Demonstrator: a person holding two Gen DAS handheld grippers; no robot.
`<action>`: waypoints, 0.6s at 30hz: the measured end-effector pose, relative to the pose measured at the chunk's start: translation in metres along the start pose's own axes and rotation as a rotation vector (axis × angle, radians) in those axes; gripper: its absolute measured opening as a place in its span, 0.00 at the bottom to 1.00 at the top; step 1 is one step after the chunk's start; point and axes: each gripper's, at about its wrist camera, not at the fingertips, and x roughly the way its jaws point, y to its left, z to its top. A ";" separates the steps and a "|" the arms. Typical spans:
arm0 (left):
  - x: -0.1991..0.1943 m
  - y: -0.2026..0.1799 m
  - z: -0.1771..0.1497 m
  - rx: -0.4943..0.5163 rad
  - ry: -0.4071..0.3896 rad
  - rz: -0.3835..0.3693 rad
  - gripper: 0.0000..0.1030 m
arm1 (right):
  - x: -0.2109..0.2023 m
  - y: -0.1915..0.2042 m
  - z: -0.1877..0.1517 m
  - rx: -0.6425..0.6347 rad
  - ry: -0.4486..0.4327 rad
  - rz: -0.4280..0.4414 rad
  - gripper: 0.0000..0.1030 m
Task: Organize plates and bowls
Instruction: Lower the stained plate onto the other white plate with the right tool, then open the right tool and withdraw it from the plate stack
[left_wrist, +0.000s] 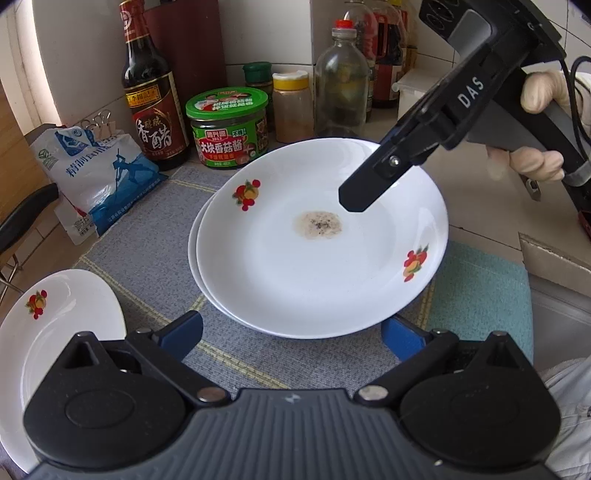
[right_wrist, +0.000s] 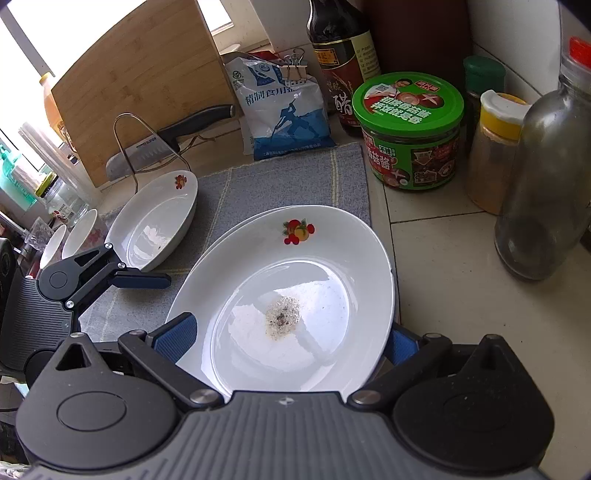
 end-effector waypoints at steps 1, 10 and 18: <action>0.000 0.000 -0.001 -0.003 0.000 0.002 0.99 | 0.000 0.001 0.000 -0.003 0.003 -0.008 1.00; -0.011 0.001 -0.006 -0.030 -0.026 0.010 0.99 | 0.001 0.013 -0.004 -0.042 0.013 -0.089 1.00; -0.027 0.001 -0.016 -0.052 -0.045 0.032 0.99 | 0.002 0.024 -0.011 -0.112 0.009 -0.191 1.00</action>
